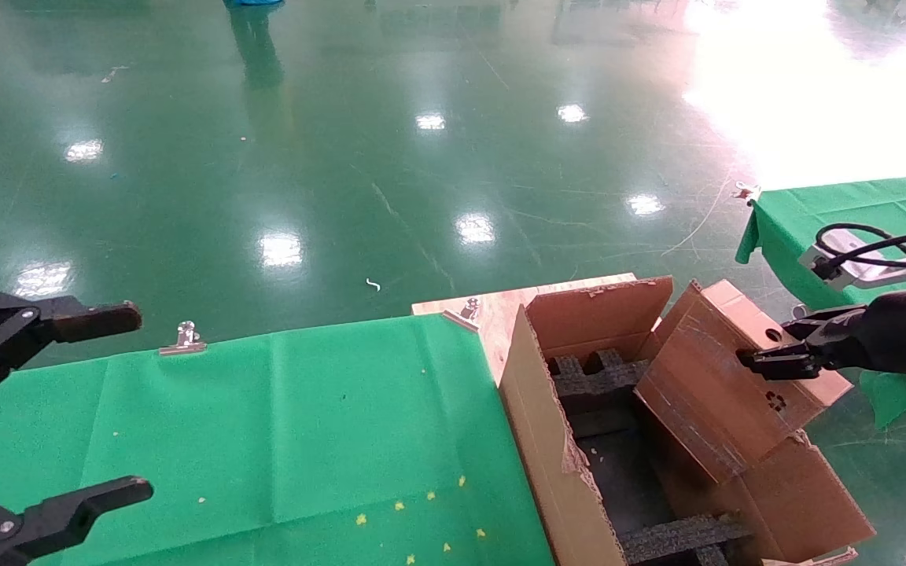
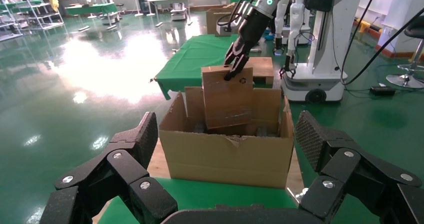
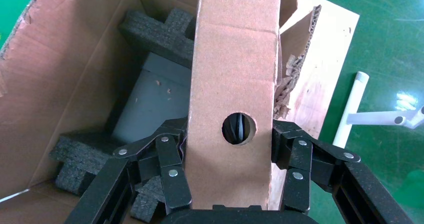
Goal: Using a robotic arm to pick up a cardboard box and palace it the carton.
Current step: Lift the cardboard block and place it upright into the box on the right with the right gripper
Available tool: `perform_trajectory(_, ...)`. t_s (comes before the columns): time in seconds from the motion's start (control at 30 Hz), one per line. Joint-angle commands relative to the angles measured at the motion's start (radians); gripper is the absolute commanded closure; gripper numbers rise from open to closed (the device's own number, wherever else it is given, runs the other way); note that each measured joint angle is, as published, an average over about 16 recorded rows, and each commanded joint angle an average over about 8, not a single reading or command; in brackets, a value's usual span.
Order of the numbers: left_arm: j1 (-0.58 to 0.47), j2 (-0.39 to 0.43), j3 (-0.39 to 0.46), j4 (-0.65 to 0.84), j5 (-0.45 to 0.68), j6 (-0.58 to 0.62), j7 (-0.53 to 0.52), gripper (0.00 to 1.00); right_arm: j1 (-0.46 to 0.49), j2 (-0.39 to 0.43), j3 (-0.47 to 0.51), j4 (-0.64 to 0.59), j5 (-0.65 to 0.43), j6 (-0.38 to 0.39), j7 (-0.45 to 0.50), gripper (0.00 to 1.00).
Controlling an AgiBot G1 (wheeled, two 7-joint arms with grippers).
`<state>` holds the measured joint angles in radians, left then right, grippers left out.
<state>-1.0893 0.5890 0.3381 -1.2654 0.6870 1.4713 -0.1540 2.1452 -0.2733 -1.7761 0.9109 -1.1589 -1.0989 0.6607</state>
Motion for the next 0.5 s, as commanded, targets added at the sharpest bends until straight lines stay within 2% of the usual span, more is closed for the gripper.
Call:
perform_trajectory(0.03,0.0,0.0,0.0,0.0,0.0,0.0,0.0,0.0,0.001,-0.003,0.001,-0.006,0.001,-0.005,-0.005,1.0)
perform_trajectory(0.23,0.0,0.0,0.0,0.0,0.0,0.0,0.0,0.0,-0.003,-0.011,0.001,-0.017,0.008,0.0,0.02,1.0)
perform_trajectory(0.5,0.0,0.0,0.0,0.0,0.0,0.0,0.0,0.0,-0.036,-0.025,-0.027,0.03,-0.015,0.081,0.205,1.0)
